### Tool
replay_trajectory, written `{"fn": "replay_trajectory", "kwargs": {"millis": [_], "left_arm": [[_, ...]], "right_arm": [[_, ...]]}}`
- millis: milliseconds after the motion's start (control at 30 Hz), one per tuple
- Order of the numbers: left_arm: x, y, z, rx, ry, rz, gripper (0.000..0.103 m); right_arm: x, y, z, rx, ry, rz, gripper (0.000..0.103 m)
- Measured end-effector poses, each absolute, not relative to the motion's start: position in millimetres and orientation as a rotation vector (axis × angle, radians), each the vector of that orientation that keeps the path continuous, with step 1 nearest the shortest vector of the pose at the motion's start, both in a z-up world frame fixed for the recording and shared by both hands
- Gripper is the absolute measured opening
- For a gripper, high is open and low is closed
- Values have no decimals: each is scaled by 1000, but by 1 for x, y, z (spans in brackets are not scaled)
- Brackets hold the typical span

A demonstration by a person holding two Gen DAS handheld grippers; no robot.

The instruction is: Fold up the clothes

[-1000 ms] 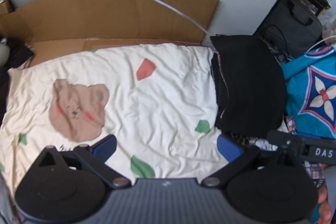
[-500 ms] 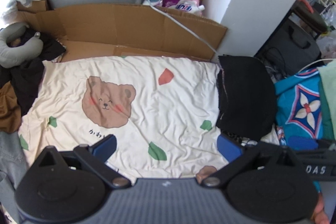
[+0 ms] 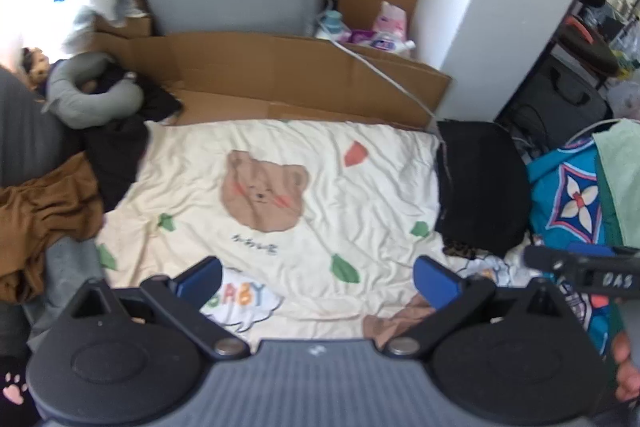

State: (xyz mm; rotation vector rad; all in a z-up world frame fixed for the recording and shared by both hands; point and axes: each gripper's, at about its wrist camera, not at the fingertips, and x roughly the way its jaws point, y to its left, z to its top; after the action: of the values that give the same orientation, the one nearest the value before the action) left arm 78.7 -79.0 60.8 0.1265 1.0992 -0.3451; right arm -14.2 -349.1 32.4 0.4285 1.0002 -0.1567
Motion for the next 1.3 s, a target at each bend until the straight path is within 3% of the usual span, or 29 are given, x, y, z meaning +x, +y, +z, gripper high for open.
{"fn": "replay_trajectory", "kwargs": {"millis": [767,1300], "left_arm": [[9,77,121,43,1013,-99,103],[-17,123,70,-19,984,-69,103]], "right_arm": [[-87,-300,58,423,890,-151,103],[-100,-273,55,366,895,-143,103]]}}
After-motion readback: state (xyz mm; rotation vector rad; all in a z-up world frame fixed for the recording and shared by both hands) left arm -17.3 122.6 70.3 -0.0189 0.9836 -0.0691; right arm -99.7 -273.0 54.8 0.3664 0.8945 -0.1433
